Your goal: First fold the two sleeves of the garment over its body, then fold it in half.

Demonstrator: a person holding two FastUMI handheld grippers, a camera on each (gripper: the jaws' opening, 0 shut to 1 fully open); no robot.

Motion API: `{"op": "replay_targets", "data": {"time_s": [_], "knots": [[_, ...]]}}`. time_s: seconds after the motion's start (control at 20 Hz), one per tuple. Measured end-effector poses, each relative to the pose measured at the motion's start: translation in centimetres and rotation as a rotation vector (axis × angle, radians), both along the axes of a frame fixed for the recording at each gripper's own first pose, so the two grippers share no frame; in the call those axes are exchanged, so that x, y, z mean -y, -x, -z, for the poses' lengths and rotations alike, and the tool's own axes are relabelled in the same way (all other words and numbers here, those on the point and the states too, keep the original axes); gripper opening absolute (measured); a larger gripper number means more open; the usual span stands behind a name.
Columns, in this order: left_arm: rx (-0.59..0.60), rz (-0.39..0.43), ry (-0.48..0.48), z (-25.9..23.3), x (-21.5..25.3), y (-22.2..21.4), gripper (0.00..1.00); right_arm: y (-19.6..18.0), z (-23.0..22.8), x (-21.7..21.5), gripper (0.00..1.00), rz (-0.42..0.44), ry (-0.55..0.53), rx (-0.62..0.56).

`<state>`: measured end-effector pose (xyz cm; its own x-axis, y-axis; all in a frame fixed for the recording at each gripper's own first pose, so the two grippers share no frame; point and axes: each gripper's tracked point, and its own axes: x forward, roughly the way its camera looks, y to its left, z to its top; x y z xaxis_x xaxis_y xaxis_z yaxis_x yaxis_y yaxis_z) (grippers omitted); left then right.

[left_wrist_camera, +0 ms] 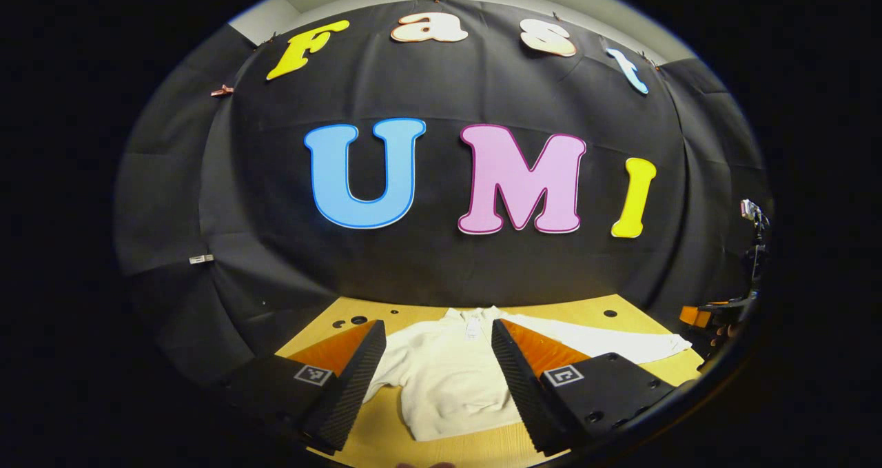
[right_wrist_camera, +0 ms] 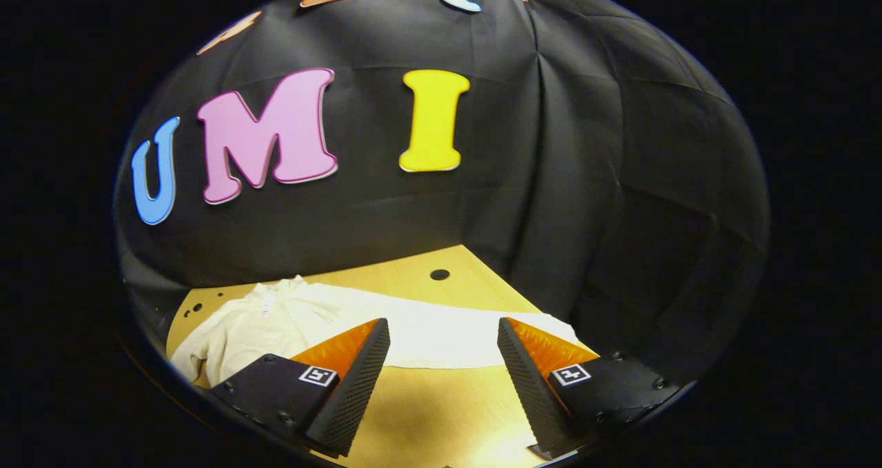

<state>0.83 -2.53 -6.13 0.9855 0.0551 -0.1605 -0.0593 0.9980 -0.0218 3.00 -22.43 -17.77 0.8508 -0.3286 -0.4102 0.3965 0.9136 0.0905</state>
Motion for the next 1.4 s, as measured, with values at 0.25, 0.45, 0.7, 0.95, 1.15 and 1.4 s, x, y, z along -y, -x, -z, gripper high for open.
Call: {"op": "replay_targets", "data": {"time_s": [0.25,0.45,0.7,0.95,1.15,1.4], "knots": [[-0.060,-0.046,0.009,2.1,0.7,-0.2,0.95,0.4,4.5,5.7,0.97,0.050,0.021,-0.102],[-0.094,-0.065,-0.008,3.0,1.7,-0.7,0.96,0.0,7.9,9.6,0.97,0.064,0.032,-0.159],[-0.119,-0.061,-0.016,3.9,3.3,-1.5,0.95,-0.8,12.3,14.4,0.98,0.114,-0.008,-0.228],[-0.141,-0.063,-0.011,4.3,4.8,-2.7,0.96,-2.0,17.5,19.3,1.00,0.158,-0.023,-0.344],[-0.156,-0.064,-0.018,4.7,5.3,-3.3,0.95,-3.0,20.7,19.5,0.98,0.110,-0.062,-0.413],[-0.163,-0.071,-0.022,5.0,5.2,-3.4,0.96,-2.8,23.6,20.5,0.98,0.118,-0.091,-0.479]]}}
